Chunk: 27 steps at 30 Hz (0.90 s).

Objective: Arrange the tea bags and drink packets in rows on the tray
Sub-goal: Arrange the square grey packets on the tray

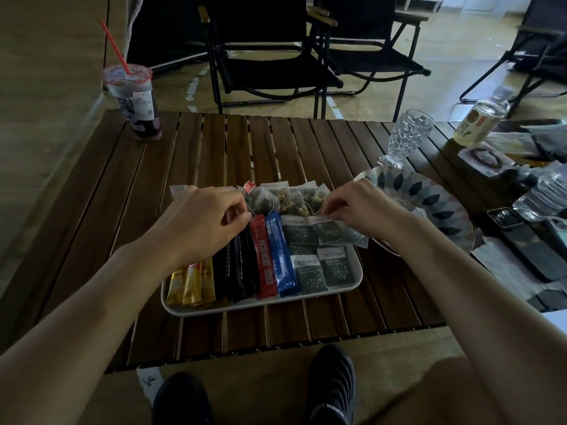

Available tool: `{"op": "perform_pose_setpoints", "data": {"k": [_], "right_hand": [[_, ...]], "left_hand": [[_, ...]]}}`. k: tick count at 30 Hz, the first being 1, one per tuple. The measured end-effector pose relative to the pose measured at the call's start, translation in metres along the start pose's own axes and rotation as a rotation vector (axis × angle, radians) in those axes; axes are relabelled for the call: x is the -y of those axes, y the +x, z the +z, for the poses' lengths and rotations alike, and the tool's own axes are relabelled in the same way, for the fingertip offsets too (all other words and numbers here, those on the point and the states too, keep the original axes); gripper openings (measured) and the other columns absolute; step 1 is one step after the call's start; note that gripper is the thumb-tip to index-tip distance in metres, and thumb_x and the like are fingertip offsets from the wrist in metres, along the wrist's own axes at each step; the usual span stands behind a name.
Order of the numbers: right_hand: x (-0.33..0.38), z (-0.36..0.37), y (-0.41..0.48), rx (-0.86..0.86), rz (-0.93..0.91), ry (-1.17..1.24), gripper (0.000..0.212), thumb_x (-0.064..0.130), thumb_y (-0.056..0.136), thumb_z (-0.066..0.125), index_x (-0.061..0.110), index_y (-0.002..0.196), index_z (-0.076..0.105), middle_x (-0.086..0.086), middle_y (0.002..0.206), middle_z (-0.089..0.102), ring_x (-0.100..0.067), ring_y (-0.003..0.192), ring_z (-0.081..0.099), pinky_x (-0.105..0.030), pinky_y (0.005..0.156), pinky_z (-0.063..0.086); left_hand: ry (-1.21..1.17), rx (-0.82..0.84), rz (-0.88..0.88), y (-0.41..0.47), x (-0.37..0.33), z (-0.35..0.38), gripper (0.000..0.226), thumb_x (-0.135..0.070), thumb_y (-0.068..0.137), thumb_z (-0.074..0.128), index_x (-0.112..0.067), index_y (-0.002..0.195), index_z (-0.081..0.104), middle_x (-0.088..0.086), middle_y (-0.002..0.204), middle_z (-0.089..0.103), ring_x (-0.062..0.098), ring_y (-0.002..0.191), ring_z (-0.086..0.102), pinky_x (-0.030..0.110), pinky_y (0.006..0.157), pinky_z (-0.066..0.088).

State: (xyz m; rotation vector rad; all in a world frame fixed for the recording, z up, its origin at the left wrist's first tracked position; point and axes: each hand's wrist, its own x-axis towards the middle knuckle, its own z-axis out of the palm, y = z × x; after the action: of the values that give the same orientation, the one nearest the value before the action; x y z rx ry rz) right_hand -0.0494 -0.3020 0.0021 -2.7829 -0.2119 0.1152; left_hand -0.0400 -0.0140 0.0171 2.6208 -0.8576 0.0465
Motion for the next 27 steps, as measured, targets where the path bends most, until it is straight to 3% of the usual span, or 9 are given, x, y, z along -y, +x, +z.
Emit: {"op": "perform_pose_setpoints", "data": {"k": [3, 6, 9, 13, 17, 22, 27], "right_hand": [[0.007, -0.01, -0.005, -0.056, -0.045, 0.129, 0.015, 0.015, 0.083, 0.076, 0.018, 0.098, 0.077, 0.01, 0.094, 0.071, 0.007, 0.083, 0.06, -0.007, 0.073, 0.042], [0.022, -0.013, -0.008, 0.007, -0.096, 0.241, 0.023, 0.022, 0.079, 0.08, 0.019, 0.101, 0.074, 0.012, 0.093, 0.072, 0.004, 0.087, 0.065, -0.013, 0.08, 0.05], [0.035, -0.005, -0.002, 0.052, -0.149, 0.289, 0.025, 0.024, 0.077, 0.082, 0.022, 0.101, 0.074, 0.013, 0.091, 0.072, 0.006, 0.083, 0.065, -0.009, 0.074, 0.049], [0.038, 0.009, 0.005, -0.024, -0.177, 0.236, 0.023, 0.022, 0.082, 0.078, 0.023, 0.104, 0.072, 0.015, 0.097, 0.067, 0.01, 0.083, 0.058, -0.011, 0.075, 0.048], [0.034, 0.001, 0.001, -0.133, -0.126, 0.214, 0.019, 0.023, 0.087, 0.071, 0.018, 0.105, 0.067, 0.008, 0.1, 0.065, 0.002, 0.087, 0.06, -0.017, 0.081, 0.052], [0.021, -0.003, -0.014, 0.171, 0.189, 0.008, 0.03, 0.034, 0.081, 0.078, 0.015, 0.1, 0.064, 0.004, 0.093, 0.066, -0.008, 0.084, 0.062, -0.026, 0.074, 0.051], [0.022, 0.009, -0.011, 0.195, 0.161, 0.058, 0.041, 0.029, 0.078, 0.081, 0.014, 0.111, 0.062, 0.008, 0.09, 0.065, -0.004, 0.08, 0.061, -0.016, 0.065, 0.045]], "left_hand": [[0.001, -0.003, 0.0, -0.001, -0.001, -0.002, 0.018, -0.043, 0.094, 0.053, -0.028, 0.097, 0.062, -0.017, 0.089, 0.057, 0.003, 0.081, 0.053, 0.03, 0.082, 0.038], [0.011, -0.006, -0.004, -0.001, 0.0, -0.003, 0.017, -0.042, 0.094, 0.054, -0.028, 0.098, 0.061, -0.018, 0.089, 0.055, 0.002, 0.08, 0.051, 0.03, 0.08, 0.036], [0.015, -0.001, -0.001, -0.002, 0.001, -0.003, 0.014, -0.042, 0.094, 0.053, -0.03, 0.097, 0.059, -0.021, 0.082, 0.051, -0.005, 0.074, 0.047, 0.03, 0.083, 0.036], [0.003, -0.002, -0.002, -0.003, 0.002, -0.003, 0.014, -0.042, 0.093, 0.054, -0.029, 0.096, 0.06, -0.02, 0.082, 0.051, -0.005, 0.075, 0.049, 0.032, 0.088, 0.039], [0.007, -0.007, 0.002, -0.002, 0.003, -0.002, 0.017, -0.043, 0.093, 0.054, -0.028, 0.099, 0.061, -0.019, 0.088, 0.054, -0.004, 0.076, 0.05, 0.032, 0.088, 0.039], [0.01, -0.019, 0.007, -0.001, 0.003, 0.0, 0.015, -0.044, 0.094, 0.052, -0.031, 0.095, 0.059, -0.021, 0.081, 0.05, -0.008, 0.073, 0.045, 0.03, 0.084, 0.036], [0.018, -0.007, 0.005, -0.001, 0.002, 0.0, 0.02, -0.045, 0.094, 0.049, -0.03, 0.097, 0.061, -0.019, 0.084, 0.053, -0.002, 0.076, 0.05, 0.031, 0.088, 0.039]]}}
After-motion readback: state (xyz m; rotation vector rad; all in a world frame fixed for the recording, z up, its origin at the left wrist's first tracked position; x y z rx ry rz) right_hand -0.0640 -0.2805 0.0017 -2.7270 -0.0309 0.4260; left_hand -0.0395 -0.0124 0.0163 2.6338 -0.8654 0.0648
